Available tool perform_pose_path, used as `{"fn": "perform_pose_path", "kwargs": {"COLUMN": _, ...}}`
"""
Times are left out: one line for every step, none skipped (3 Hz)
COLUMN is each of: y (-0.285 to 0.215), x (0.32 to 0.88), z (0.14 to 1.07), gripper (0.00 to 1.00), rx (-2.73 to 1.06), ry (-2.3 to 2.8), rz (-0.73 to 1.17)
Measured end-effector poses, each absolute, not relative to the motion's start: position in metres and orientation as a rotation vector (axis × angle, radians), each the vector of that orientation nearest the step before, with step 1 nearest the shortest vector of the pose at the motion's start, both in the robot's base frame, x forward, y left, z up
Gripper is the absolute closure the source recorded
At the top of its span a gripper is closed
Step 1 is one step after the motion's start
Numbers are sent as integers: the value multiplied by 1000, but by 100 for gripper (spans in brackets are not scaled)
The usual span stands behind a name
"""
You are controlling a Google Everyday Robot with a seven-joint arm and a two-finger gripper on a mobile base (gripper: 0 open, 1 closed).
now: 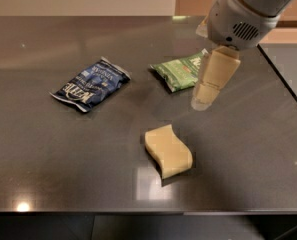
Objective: Move blue chip bag near sponge
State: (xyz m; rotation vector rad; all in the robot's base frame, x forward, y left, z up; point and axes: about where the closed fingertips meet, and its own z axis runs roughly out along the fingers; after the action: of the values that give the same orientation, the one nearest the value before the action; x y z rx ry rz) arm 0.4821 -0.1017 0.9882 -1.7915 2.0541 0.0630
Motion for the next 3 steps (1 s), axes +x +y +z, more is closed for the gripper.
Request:
{"fn": "perform_pose_path", "kwargs": {"y": -55, "x": 502, "z": 989, "gripper": 0, "rx": -1804, "ry": 2001, "rz": 75}}
{"fn": "perform_pose_path", "kwargs": {"y": -9, "x": 526, "z": 986, "gripper": 0, "rx": -1847, "ry": 1926, "rz": 60}}
{"fn": "perform_pose_path", "kwargs": {"y": 35, "x": 550, "z": 978, "gripper": 0, "rx": -1933, "ry": 1840, "rz": 30}}
